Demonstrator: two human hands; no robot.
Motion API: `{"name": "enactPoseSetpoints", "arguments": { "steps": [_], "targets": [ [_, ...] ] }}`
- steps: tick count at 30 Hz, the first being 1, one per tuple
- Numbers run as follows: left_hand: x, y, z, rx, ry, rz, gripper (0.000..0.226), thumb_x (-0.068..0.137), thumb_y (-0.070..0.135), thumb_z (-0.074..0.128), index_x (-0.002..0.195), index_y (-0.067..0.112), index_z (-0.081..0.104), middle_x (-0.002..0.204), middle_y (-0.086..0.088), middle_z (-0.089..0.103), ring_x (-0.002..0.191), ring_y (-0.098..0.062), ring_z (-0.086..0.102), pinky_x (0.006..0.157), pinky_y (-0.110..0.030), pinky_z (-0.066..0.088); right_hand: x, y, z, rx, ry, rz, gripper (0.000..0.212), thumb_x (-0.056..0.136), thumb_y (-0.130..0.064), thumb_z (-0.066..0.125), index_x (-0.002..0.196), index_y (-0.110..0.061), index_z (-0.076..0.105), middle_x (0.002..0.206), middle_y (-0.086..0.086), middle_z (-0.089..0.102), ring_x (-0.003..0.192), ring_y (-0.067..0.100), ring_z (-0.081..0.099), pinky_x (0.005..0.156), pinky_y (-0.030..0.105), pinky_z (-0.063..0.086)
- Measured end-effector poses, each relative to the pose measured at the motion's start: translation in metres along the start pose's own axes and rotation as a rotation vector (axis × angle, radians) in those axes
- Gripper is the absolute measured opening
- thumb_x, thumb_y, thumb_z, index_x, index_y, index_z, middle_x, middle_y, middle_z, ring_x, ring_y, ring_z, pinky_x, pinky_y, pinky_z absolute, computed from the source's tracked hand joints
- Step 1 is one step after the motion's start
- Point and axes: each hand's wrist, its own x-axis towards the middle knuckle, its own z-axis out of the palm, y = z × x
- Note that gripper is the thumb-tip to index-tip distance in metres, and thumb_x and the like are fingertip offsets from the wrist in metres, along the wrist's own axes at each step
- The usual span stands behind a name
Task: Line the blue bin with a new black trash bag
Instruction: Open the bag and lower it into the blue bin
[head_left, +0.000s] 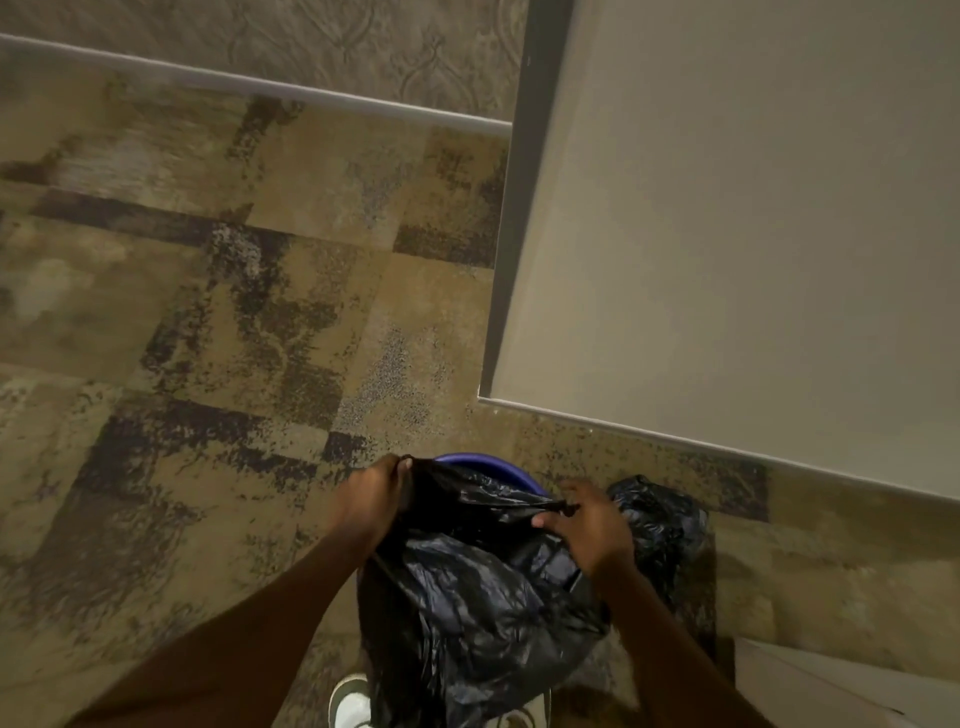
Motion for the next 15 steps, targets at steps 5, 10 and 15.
{"name": "enactPoseSetpoints", "arguments": {
  "steps": [5,10,15],
  "targets": [
    [0.029,-0.017,0.027,-0.013,0.057,-0.006,0.04,0.1,0.044,0.032,0.103,0.016,0.061,0.086,-0.011,0.069,0.077,-0.033,0.065,0.061,-0.036,0.048,0.035,0.013,0.004,-0.224,-0.1,-0.076,0.02,0.083,-0.04,0.065,0.067,-0.029,0.058,0.075,0.0,0.066,0.073,0.021,0.062,0.059,0.029,0.043],
    [0.05,-0.019,0.041,-0.104,0.133,-0.116,0.041,0.1,0.041,0.033,0.099,0.011,0.061,0.082,-0.011,0.064,0.079,-0.033,0.063,0.063,-0.037,0.046,0.069,0.016,0.015,0.1,0.211,-0.068,0.024,0.087,-0.031,0.063,0.068,-0.017,0.058,0.067,0.006,0.061,0.068,0.029,0.06,0.06,0.03,0.04],
    [0.068,-0.025,0.048,-0.266,0.196,-0.252,0.041,0.1,0.036,0.035,0.092,0.006,0.061,0.083,-0.015,0.062,0.08,-0.035,0.06,0.066,-0.037,0.043,0.086,0.021,0.014,0.118,0.298,-0.092,0.024,0.078,-0.034,0.072,0.086,-0.013,0.066,0.081,-0.001,0.063,0.076,0.02,0.06,0.066,0.028,0.045]
  ]
}}
